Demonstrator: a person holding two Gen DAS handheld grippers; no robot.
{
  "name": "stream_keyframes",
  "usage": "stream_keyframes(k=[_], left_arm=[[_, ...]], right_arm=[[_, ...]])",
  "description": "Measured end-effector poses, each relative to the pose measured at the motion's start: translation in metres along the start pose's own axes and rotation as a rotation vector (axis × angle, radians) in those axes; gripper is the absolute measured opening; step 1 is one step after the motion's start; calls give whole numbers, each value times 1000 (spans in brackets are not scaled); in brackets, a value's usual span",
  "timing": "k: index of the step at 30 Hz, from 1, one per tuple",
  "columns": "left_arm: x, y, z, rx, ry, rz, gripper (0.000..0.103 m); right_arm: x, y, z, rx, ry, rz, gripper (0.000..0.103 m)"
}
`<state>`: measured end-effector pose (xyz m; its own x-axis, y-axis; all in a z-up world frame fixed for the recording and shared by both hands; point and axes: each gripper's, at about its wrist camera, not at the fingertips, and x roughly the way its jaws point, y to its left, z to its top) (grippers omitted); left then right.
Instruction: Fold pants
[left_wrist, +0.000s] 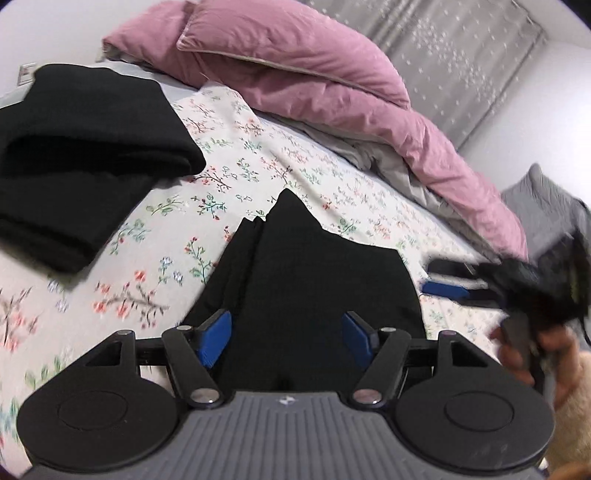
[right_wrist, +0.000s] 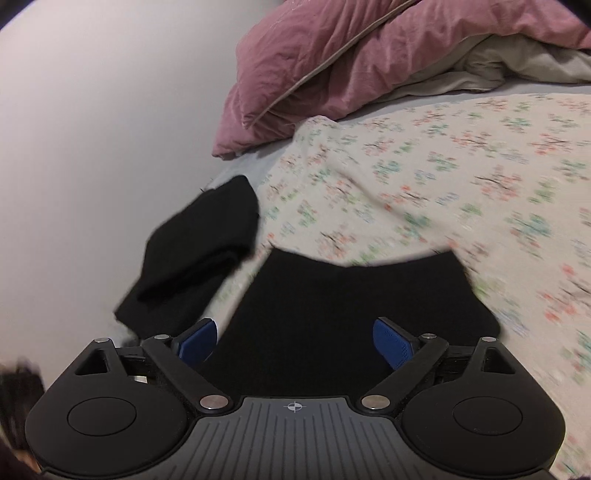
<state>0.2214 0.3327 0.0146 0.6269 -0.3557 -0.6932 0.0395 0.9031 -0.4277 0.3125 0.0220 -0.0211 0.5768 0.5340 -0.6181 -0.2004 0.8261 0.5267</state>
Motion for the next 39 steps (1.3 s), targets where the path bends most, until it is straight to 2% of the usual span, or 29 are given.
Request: stream_keyframes(k=[6, 11, 14, 16, 18, 24, 27, 30, 32, 34, 36, 39], left_arm=[[27, 0, 6, 103, 43, 9, 88], [38, -9, 8, 175, 61, 19, 83], [43, -11, 10, 190, 67, 32, 72], [47, -10, 13, 192, 68, 60, 44], [51, -7, 15, 168, 71, 85, 30], [35, -8, 24, 134, -16, 120, 29], [38, 2, 29, 114, -12, 161, 29], [51, 17, 29, 89, 37, 166, 32], [55, 25, 29, 62, 33, 154, 48], [52, 35, 30, 7, 0, 110, 81], [52, 48, 33, -77, -13, 37, 95], [64, 64, 39, -146, 34, -34, 95]], right_arm=[[-31, -20, -38, -31, -8, -83, 94], [-38, -33, -59, 17, 14, -89, 94], [-42, -38, -68, 44, 12, -88, 94], [-42, -40, -71, 60, 12, -86, 94], [-41, -42, -74, 70, 10, -84, 94], [-38, -45, -81, 106, 19, -78, 94], [-36, -46, -83, 107, 22, -70, 94], [-31, -46, -84, 116, 29, -63, 94], [-28, -47, -86, 126, 29, -49, 94], [-25, -49, -87, 137, 22, -33, 94], [-25, -53, -87, 159, 6, -4, 94], [-23, -63, -87, 221, -26, 41, 94]])
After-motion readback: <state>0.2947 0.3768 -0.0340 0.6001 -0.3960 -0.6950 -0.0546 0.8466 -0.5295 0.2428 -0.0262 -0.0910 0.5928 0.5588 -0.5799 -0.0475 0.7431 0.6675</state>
